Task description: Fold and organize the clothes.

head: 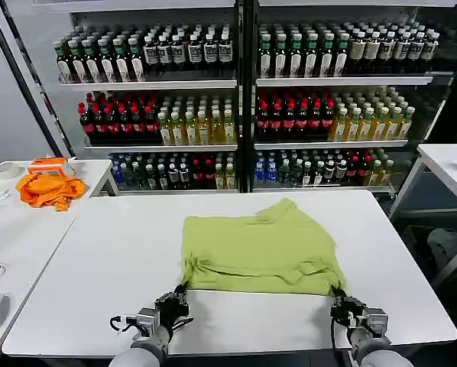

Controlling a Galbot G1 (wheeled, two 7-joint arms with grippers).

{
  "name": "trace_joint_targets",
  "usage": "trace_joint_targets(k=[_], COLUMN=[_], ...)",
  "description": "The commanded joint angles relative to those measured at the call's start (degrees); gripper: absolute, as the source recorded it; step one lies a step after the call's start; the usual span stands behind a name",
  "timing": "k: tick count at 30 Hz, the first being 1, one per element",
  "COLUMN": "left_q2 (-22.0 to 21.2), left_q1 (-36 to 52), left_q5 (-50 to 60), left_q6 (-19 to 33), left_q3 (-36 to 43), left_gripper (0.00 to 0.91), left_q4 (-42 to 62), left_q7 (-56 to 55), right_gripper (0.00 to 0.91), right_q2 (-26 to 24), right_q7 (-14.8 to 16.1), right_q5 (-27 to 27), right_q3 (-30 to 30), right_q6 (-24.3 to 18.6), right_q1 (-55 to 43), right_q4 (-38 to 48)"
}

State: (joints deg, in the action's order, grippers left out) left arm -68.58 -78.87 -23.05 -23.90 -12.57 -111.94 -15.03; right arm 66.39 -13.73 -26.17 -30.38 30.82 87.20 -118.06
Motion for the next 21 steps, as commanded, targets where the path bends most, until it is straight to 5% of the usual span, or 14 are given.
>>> trace_joint_targets(k=[1, 9, 10, 11, 12, 16, 21], left_q2=[0.19, 0.97, 0.97, 1.22, 1.46, 3.44, 8.99], left_q1=[-9.93, -27.42, -28.67, -29.26, -29.52, -26.22, -14.68], left_q5=[0.31, 4.94, 5.96, 7.13, 7.79, 6.73, -2.48], left_q6=[-0.15, 1.09, 0.86, 0.83, 0.94, 0.31, -1.64], left_q3=[-1.63, -4.83, -5.18, -5.56, -5.93, -9.85, -15.7], left_gripper=[0.02, 0.02, 0.02, 0.524, 0.907, 0.907, 0.907], left_q4=[-9.82, -21.07, -21.86, -22.27, -23.01, -24.42, -20.58], left_q7=[-0.14, -0.96, -1.0, -0.9, -0.82, -0.82, -0.97], right_gripper=[0.0, 0.0, 0.101, 0.907, 0.907, 0.907, 0.907], right_q2=[-0.27, -0.17, -0.12, -0.13, -0.25, -1.98, -6.95], right_q7=[-0.02, 1.24, 1.34, 1.44, 1.23, 0.28, -1.98], right_q5=[0.71, 7.87, 9.25, 9.87, 10.55, 9.43, 1.34], right_q3=[-1.04, -2.44, -2.37, -2.4, -2.74, -4.69, -4.51], right_q6=[0.1, 0.25, 0.79, 0.8, 0.18, -1.0, -1.79], right_q1=[7.5, 21.74, 22.91, 23.09, 23.01, 19.23, 6.17], right_q4=[-7.92, -17.62, -19.1, -19.46, -20.13, -21.49, -16.87])
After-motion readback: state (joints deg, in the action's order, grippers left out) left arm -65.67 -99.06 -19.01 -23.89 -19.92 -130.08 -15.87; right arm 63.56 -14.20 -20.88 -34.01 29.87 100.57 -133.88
